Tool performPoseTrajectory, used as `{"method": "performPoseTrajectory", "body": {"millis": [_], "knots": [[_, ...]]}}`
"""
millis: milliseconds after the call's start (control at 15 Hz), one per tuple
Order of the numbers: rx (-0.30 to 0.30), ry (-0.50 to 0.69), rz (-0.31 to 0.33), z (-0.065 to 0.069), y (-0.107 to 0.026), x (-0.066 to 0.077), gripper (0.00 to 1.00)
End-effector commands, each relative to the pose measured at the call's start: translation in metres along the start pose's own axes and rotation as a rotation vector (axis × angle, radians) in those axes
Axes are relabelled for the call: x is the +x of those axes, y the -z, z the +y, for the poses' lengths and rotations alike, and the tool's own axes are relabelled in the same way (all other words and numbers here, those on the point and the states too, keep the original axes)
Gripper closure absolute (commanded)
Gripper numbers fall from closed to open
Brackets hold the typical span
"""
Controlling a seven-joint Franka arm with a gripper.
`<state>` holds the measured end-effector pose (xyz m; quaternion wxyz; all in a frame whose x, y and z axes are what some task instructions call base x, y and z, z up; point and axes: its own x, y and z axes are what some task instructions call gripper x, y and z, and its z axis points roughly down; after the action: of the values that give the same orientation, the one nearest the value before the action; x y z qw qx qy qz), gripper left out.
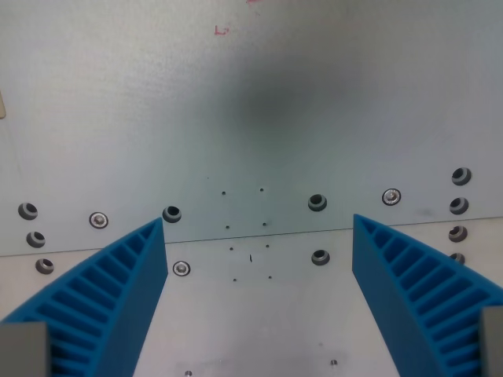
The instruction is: Move in gripper negative y
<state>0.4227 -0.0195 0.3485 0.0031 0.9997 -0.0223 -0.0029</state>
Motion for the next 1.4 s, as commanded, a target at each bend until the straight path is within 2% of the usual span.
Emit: {"method": "performPoseTrajectory", "body": {"millis": [67,1400], "knots": [[0.0,0.0,0.005,-0.005,0.002,0.0,0.0],[0.0,0.0,0.005,-0.105,0.002,0.0,0.0]]}}
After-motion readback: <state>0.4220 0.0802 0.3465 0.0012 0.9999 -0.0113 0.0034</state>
